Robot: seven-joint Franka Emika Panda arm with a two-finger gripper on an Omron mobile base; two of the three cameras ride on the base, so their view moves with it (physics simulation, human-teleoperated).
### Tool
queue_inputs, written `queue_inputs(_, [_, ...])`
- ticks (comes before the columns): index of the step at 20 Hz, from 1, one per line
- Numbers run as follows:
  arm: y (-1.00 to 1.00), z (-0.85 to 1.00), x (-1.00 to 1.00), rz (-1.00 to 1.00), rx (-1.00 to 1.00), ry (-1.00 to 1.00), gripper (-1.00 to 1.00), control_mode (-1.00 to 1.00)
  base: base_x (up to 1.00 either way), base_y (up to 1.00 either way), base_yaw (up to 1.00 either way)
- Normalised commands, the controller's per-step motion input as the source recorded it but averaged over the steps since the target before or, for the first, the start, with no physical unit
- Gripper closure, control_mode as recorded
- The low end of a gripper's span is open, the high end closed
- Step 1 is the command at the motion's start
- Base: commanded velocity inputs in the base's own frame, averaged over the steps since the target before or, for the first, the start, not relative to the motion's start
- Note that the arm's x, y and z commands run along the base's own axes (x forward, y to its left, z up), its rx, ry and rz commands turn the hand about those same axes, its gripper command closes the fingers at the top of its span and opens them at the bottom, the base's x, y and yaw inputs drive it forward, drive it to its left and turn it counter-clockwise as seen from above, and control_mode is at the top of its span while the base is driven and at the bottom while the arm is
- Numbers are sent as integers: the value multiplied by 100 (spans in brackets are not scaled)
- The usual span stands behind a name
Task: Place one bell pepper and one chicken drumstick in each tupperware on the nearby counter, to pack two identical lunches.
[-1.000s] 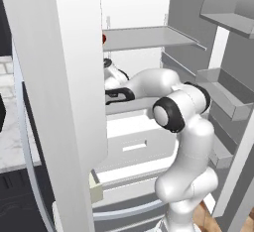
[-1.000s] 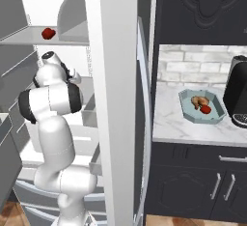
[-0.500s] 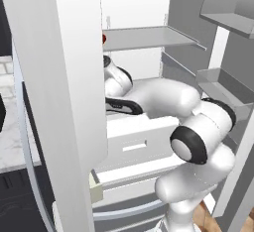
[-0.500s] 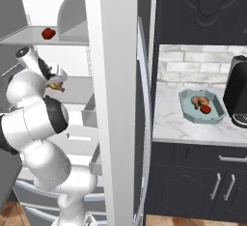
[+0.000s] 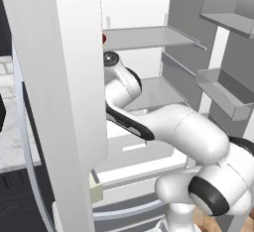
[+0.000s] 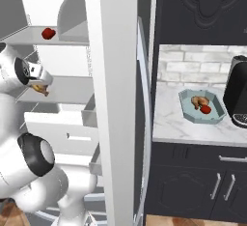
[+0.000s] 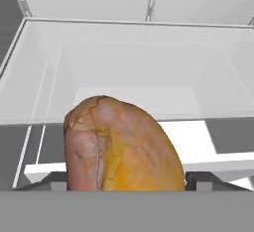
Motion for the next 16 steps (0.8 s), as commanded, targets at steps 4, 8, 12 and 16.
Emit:
queue_inputs(4, [-22,7,-100,-17,19,1,100,-100,0,0,0])
queue_inputs(8, [-10,-24,-100,-20,13,-2,100,-100,0,0,0])
queue_inputs(12, [-13,0,-75,-16,16,-5,100,100,-25,-4,-6])
queue_inputs(16, [0,0,0,0,0,0,100,100,-100,-12,-26])
